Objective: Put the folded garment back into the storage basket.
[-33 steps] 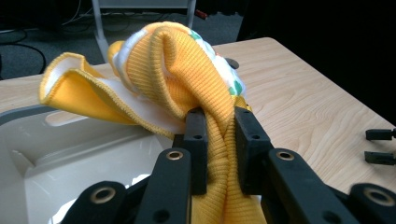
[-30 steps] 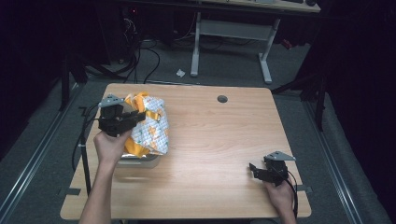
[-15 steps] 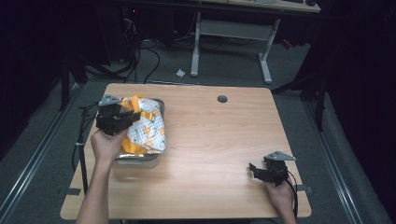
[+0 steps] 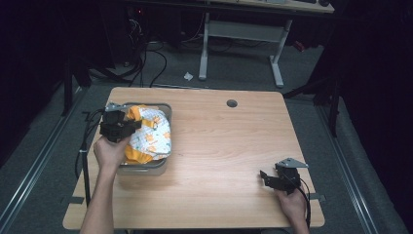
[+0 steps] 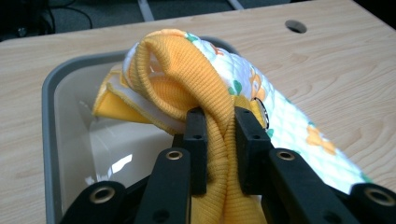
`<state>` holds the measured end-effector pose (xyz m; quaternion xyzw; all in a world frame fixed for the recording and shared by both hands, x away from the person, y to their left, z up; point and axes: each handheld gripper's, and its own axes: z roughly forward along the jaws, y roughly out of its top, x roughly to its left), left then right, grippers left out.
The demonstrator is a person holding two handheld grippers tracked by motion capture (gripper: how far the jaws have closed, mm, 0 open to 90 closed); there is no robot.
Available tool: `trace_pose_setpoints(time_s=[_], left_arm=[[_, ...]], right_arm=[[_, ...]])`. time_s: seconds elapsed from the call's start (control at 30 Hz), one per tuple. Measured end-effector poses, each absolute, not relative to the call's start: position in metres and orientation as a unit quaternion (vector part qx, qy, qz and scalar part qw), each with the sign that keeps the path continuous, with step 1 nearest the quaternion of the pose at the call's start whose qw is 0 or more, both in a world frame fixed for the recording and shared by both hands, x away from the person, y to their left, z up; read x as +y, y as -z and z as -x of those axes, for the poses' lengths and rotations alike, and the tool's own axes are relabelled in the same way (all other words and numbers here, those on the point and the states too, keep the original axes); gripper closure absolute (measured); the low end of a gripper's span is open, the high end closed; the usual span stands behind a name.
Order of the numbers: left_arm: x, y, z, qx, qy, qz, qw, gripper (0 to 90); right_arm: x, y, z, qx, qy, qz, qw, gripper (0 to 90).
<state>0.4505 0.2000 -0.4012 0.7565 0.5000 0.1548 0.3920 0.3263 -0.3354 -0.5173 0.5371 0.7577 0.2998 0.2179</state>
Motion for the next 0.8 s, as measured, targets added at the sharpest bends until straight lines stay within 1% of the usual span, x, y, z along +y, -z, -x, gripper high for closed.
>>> trace_pose_setpoints(time_s=[0.13,0.4,0.5,0.7,0.8], left_arm=[[0.202,0.411,-0.452,0.511,-0.154,-0.753,0.386,77.0],[0.201,0.424,-0.455,0.516,-0.159,-0.76,0.361,76.9],[0.2,0.428,-0.457,0.517,-0.152,-0.76,0.363,76.9],[0.199,0.434,-0.46,0.52,-0.153,-0.76,0.358,76.9],[0.199,0.437,-0.461,0.524,-0.159,-0.763,0.343,76.7]], right_arm=[[-0.335,0.517,-0.326,0.758,-0.3,-0.537,0.218,27.6],[-0.335,0.517,-0.326,0.758,-0.3,-0.537,0.218,27.6],[-0.335,0.517,-0.326,0.758,-0.3,-0.537,0.218,27.5],[-0.335,0.517,-0.326,0.757,-0.3,-0.537,0.218,27.6],[-0.335,0.517,-0.326,0.757,-0.3,-0.537,0.218,27.6]])
